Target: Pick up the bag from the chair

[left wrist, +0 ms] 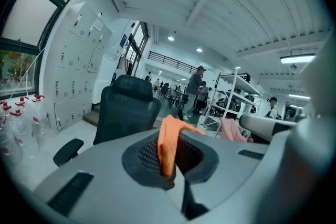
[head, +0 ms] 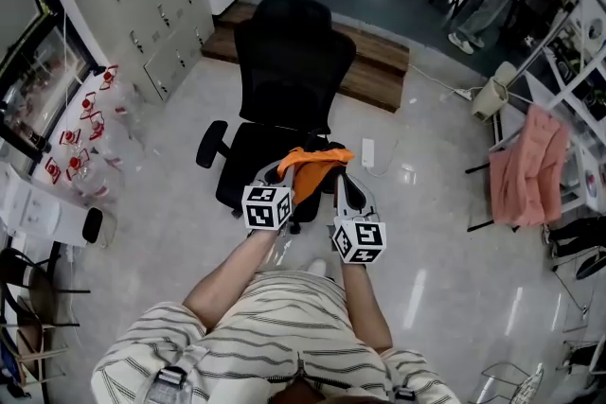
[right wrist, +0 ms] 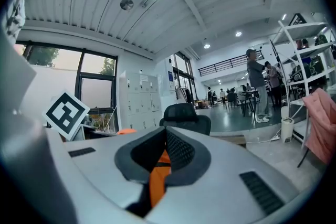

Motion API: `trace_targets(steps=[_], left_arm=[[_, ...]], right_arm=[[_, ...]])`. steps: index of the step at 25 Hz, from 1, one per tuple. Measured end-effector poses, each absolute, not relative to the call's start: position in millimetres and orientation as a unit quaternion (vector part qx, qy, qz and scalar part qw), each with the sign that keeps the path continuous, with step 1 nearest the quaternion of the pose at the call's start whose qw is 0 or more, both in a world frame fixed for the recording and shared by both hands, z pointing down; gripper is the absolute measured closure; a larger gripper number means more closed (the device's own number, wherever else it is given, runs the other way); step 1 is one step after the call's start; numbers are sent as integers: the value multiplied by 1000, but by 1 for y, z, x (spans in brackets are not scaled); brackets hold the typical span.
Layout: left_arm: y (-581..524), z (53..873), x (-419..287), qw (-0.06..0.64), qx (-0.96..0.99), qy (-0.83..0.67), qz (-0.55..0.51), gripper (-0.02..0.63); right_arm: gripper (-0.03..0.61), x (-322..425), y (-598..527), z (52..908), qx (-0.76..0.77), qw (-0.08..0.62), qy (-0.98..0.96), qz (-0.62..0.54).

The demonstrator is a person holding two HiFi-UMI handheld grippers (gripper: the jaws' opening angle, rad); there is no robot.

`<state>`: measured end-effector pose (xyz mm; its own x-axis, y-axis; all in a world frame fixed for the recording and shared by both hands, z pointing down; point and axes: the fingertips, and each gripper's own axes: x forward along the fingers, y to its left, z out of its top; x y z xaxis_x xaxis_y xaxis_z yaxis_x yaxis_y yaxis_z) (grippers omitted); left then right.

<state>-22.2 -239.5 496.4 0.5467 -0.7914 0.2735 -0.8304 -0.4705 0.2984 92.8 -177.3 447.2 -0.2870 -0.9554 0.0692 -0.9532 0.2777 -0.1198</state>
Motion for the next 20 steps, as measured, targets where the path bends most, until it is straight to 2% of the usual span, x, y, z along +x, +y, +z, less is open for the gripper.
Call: trace_targets(steps=[20], left_arm=[[-238, 456, -28, 153, 863, -482, 4, 584]], right_arm=[[560, 84, -196, 439, -581, 23, 810, -71]])
